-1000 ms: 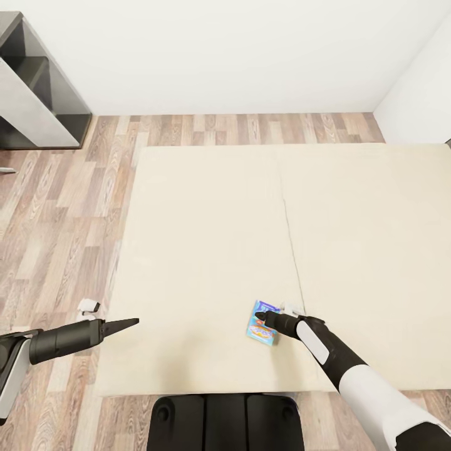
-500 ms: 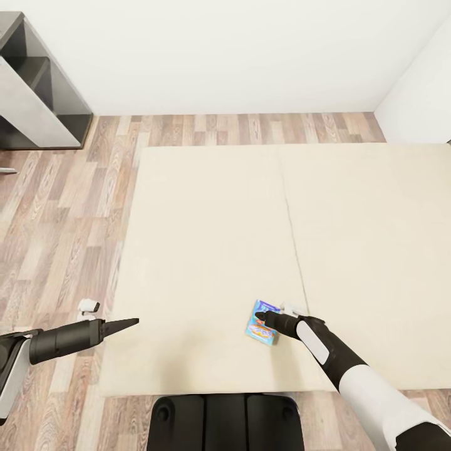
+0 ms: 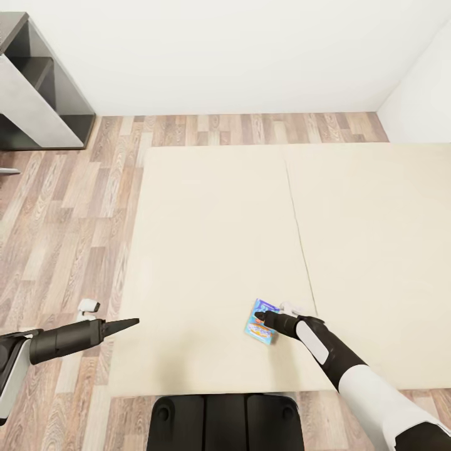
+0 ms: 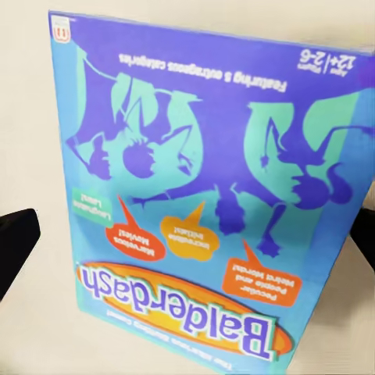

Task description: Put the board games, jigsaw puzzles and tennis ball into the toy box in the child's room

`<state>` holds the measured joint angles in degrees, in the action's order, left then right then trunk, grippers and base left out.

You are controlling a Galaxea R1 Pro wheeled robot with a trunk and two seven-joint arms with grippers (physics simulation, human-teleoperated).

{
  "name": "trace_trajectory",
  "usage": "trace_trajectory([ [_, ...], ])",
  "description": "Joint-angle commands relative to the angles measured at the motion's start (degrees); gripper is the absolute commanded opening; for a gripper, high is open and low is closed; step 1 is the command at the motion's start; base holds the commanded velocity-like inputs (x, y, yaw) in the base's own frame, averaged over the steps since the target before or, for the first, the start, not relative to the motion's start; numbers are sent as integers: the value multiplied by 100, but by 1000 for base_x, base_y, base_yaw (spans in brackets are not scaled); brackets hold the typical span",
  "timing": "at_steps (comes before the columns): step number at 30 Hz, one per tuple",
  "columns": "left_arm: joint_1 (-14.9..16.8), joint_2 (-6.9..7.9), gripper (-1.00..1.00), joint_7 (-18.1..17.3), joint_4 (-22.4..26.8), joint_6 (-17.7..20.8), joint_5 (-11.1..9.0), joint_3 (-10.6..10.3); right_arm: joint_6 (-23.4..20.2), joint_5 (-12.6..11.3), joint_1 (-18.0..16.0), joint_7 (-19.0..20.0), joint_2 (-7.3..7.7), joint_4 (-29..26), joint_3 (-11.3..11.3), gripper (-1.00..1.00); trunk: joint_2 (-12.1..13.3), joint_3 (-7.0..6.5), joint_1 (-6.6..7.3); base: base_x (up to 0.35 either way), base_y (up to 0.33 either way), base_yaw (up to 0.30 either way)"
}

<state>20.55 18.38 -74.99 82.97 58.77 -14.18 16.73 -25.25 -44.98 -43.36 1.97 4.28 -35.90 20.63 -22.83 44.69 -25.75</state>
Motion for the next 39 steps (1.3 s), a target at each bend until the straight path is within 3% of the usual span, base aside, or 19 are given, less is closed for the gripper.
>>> trace_trajectory([
  [1,2,2,100,-7,0,47,-12,2,-15,-2,-2,5,5,-5,20,100,-9,6,-3,0,48,0],
  [39,2,7,100,-7,0,47,-15,6,-10,3,-6,-10,2,-5,20,100,-9,6,-3,0,90,0],
])
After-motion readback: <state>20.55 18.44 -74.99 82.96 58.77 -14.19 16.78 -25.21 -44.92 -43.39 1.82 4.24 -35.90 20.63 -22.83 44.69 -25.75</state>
